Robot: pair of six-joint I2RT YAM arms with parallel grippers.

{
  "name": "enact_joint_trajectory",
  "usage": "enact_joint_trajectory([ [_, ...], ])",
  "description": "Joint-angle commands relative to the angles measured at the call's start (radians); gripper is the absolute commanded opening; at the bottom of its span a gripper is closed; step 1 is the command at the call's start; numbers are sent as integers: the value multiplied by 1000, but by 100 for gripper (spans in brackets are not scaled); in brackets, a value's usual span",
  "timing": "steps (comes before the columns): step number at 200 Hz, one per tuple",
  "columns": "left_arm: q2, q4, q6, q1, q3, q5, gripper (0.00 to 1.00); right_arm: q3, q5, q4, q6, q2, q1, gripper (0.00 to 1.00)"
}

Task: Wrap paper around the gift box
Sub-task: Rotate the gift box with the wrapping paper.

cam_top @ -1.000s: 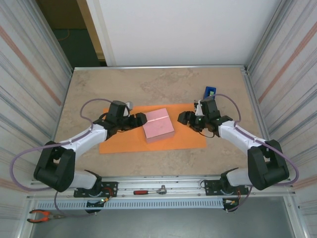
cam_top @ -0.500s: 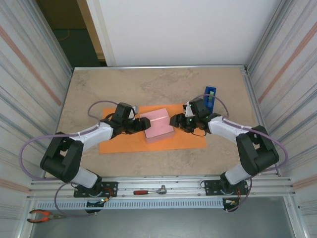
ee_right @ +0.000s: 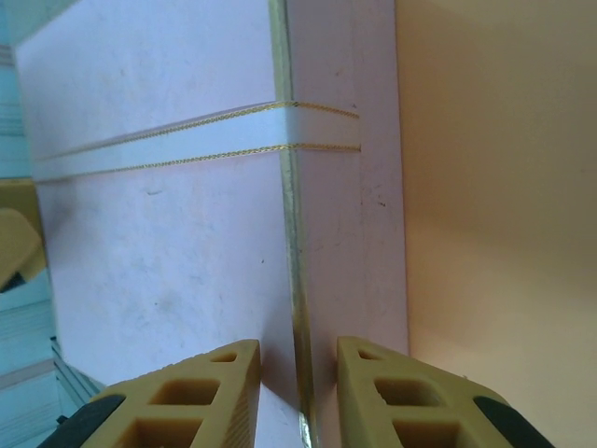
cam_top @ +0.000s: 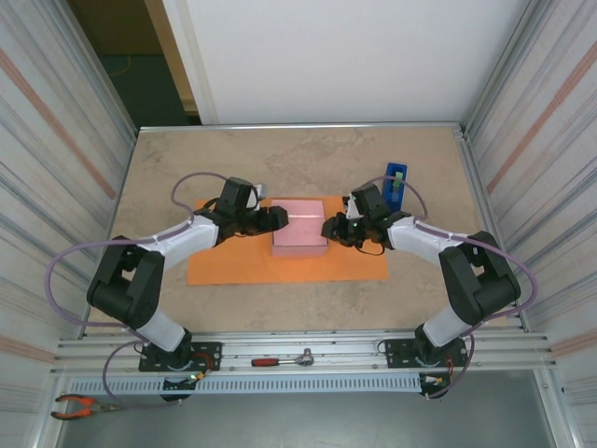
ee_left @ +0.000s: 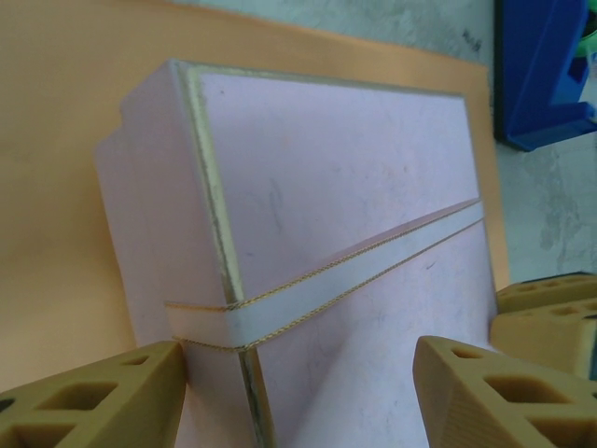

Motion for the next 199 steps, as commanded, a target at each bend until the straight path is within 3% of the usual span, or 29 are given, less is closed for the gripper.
enact_joint_trajectory([
  [1, 13, 3, 42, -17, 53, 76, 65, 59, -25, 40, 27, -3, 29, 27],
  [199, 15, 25, 42, -4, -38, 40, 68, 2, 15, 58, 60, -51, 48, 26],
])
